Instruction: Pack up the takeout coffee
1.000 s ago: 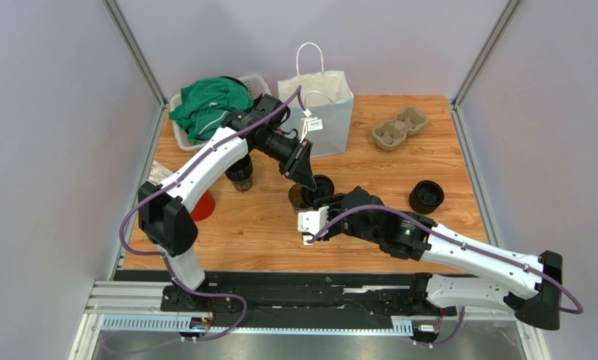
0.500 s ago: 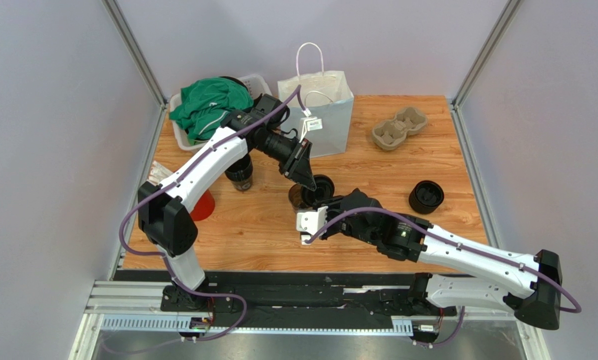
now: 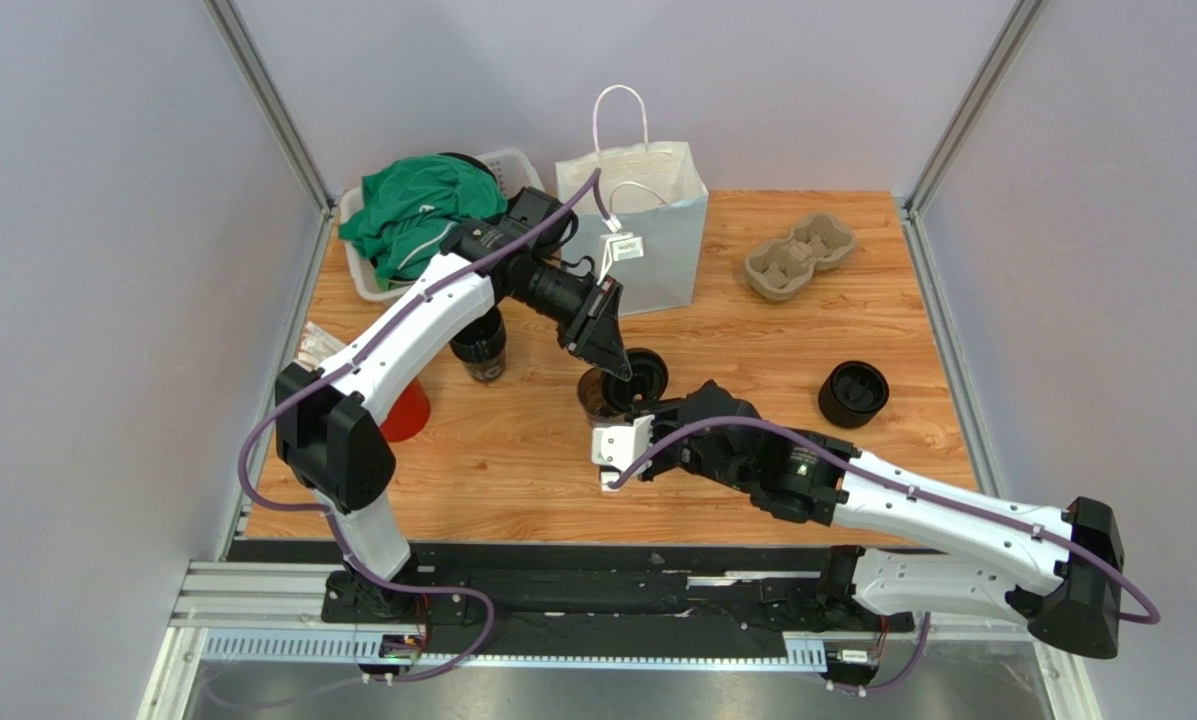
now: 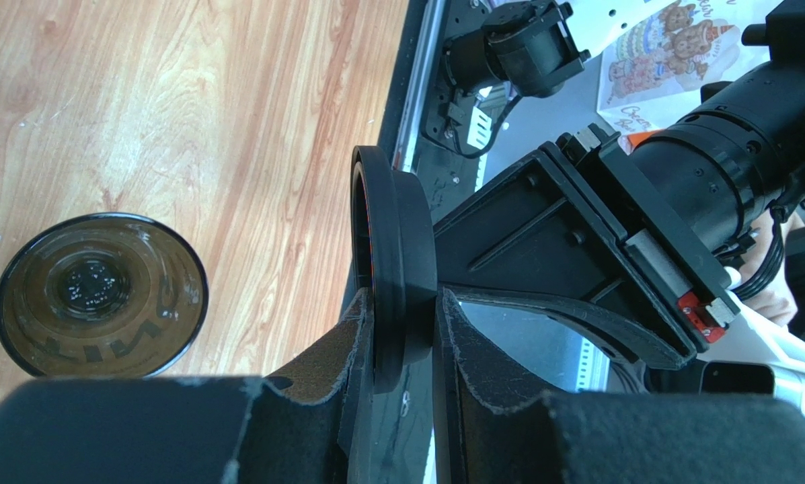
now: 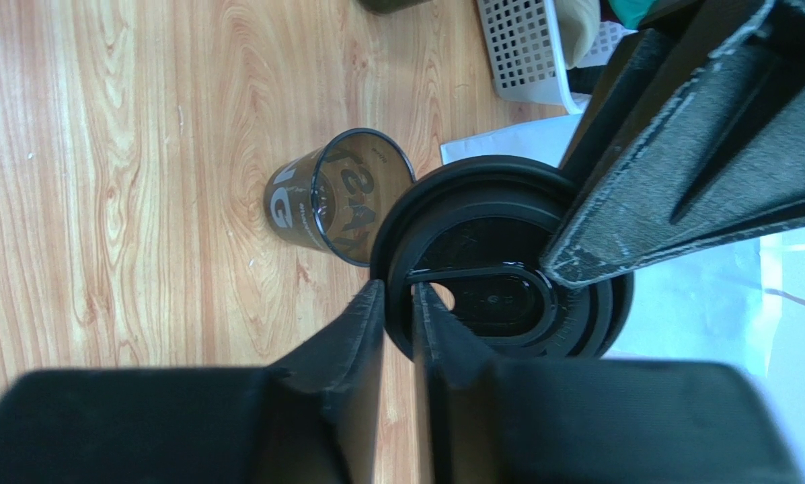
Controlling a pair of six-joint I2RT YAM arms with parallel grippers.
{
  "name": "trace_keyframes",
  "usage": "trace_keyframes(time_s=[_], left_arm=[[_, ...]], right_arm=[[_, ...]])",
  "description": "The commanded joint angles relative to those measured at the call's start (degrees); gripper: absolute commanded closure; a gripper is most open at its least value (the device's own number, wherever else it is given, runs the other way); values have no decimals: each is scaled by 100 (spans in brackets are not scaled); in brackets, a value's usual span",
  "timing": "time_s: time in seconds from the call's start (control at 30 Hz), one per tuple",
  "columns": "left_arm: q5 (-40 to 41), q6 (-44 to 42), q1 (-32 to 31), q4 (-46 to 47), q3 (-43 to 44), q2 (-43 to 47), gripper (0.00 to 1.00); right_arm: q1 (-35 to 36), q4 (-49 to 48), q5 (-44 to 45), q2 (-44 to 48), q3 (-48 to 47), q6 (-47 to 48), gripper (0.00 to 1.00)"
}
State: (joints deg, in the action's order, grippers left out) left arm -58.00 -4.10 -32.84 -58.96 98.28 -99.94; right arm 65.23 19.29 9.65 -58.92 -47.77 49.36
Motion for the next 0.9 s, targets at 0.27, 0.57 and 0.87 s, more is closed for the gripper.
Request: trace_keyframes(time_s=[0.27, 0.57, 0.87], left_arm=[[-186, -249, 6, -125, 156, 449, 62], [420, -521, 93, -554, 1016, 730, 50], [1395, -241, 822, 418, 870, 1248, 39]], right_arm=[[33, -57, 116, 3, -241, -32, 100], [42, 1321, -516, 170, -1243, -340, 100], [25, 1816, -552, 214, -1815, -436, 100]])
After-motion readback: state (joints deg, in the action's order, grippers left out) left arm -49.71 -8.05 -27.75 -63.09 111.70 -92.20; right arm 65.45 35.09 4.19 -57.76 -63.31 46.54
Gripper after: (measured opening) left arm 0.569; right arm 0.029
